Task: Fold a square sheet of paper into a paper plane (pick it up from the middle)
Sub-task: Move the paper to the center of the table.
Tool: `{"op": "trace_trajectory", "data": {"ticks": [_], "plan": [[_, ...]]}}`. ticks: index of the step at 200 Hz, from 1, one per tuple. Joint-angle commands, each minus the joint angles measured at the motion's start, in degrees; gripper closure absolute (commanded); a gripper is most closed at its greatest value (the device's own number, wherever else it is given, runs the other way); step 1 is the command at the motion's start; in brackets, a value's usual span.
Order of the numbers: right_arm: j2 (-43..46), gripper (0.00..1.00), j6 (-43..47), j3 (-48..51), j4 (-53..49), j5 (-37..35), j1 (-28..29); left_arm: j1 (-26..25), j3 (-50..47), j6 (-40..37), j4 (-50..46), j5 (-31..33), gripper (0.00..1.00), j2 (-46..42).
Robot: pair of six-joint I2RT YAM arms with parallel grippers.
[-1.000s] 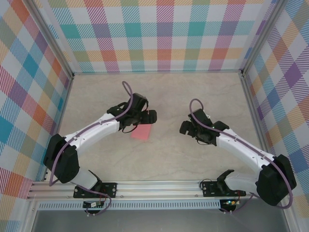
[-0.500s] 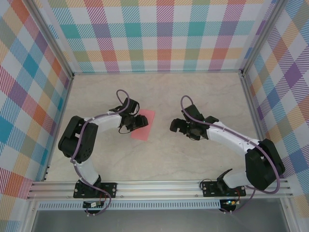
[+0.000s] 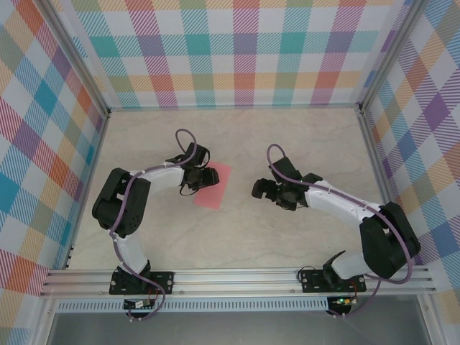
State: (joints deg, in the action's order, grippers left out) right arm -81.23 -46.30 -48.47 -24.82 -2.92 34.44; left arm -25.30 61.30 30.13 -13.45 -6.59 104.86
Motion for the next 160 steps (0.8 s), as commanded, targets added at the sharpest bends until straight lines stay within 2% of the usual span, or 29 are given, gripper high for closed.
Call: {"op": "trace_trajectory", "data": {"ticks": [1,33,66,100,127,160], "plan": [[-0.5,0.00,-1.2,0.8,1.0,0.6,-0.2,-0.4,-0.6,1.9,-4.9,-2.4,0.48,2.4],[0.1,0.00,-1.2,1.5,1.0,0.8,-0.2,-3.6,-3.2,6.5,-5.9,-3.9,0.48,0.6],[0.2,0.00,-1.5,2.3,1.8,1.6,-0.2,-8.2,-6.1,14.3,-6.1,-2.0,0.48,-2.8],[0.5,0.01,-1.9,3.4,2.8,2.9,-0.2,-12.3,-9.6,22.7,0.8,-4.0,0.48,-5.4],[0.9,0.06,-1.8,4.4,4.3,5.6,-0.2,-13.2,-9.0,22.4,1.0,-6.1,0.52,-7.2],[0.8,0.13,-2.6,6.4,10.0,13.5,-0.2,-13.0,-4.7,15.1,-6.4,-1.1,0.52,-12.5]]}}
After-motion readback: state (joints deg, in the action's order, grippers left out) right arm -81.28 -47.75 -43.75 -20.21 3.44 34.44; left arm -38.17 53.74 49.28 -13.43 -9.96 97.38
